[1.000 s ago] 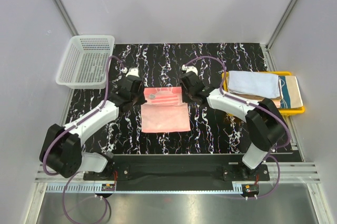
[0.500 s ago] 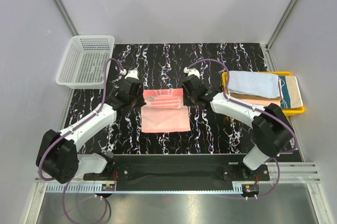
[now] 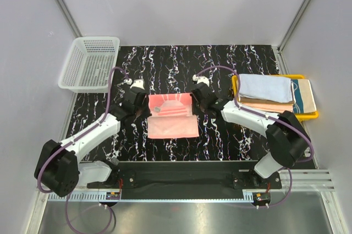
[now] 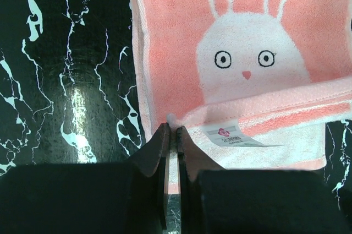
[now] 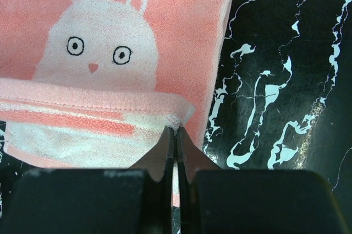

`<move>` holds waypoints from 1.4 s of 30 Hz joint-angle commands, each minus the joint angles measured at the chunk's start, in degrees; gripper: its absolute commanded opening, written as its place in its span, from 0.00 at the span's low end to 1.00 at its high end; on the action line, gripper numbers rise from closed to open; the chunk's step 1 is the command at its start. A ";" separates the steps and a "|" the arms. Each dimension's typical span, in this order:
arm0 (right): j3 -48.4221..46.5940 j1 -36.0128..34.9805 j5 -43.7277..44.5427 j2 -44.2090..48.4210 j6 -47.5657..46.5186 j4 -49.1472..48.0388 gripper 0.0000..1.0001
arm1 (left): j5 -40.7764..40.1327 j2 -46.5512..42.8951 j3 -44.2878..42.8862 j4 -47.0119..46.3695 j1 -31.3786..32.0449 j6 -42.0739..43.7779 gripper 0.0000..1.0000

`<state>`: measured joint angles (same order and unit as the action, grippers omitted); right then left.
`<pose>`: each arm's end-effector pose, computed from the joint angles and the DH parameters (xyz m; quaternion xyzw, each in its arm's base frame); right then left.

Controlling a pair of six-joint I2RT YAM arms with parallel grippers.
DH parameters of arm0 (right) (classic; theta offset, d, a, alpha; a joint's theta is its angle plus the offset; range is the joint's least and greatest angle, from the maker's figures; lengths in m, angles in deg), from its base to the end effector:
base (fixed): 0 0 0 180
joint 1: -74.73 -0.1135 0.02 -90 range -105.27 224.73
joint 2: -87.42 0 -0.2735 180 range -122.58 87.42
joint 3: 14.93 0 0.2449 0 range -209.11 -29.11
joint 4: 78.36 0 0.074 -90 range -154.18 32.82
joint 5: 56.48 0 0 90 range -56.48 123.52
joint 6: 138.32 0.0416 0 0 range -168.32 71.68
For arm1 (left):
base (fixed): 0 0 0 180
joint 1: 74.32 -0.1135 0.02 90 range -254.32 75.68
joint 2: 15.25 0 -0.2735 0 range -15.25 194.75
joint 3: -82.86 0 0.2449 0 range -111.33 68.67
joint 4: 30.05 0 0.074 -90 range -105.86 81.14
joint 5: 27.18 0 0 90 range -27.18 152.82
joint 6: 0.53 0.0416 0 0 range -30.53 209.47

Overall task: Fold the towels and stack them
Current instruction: Fold the towel

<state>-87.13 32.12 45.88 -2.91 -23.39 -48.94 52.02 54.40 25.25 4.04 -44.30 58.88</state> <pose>0.2501 0.2180 0.2262 -0.1039 0.9217 0.1167 0.3550 0.2152 -0.1153 0.2360 -0.0397 0.9233 -0.1123 0.3651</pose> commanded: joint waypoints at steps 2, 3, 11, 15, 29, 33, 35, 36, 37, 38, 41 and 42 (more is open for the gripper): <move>0.98 -0.46 1.18 2.79 1.09 0.13 0.00 | -0.35 -2.41 0.44 -0.74 0.13 -0.35 0.00; 1.15 -0.72 1.18 3.05 1.17 0.14 0.00 | -0.27 -2.58 0.44 -0.65 0.13 -0.35 0.00; 1.24 -1.86 1.61 4.45 1.97 1.10 0.00 | 0.09 -4.78 0.44 0.84 0.48 -0.44 0.00; 1.59 -2.39 1.70 4.55 2.40 1.19 0.00 | 0.26 -5.05 1.41 0.84 0.57 -0.61 0.00; 5.55 -3.18 0.21 1.38 4.42 -1.36 0.00 | 4.22 -1.98 7.82 -3.90 1.09 -2.46 0.00; 6.25 -3.27 -0.14 0.24 4.43 -2.15 0.00 | 4.74 -0.65 8.79 -5.57 1.01 -2.90 0.00; 6.51 -3.36 -0.23 -0.46 4.43 -2.59 0.00 | 4.83 -0.30 8.97 -5.92 1.09 -3.07 0.00; 6.52 -3.44 -0.14 -0.73 4.51 -2.50 0.00 | 4.83 0.05 8.97 -5.93 1.09 -3.07 0.00; 6.60 -3.44 -0.14 -0.90 4.43 -2.50 0.00 | 4.74 0.05 8.97 -6.01 1.09 -3.07 0.00; 6.78 -3.53 -0.14 -0.91 4.51 -2.68 0.00 | 4.74 0.14 8.88 -5.93 1.09 -3.16 0.00; 7.04 -3.71 -0.06 -1.26 4.60 -2.85 0.00 | 4.48 -0.21 8.79 -5.49 1.09 -3.07 0.00; 7.04 -3.71 0.21 -1.08 4.52 -2.77 0.00 | 4.39 -0.47 8.62 -5.05 1.09 -3.07 0.00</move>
<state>-80.38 28.93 44.68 -3.98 -19.34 -50.42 56.98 54.42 34.24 0.63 -43.26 56.13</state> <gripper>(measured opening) 0.039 0.084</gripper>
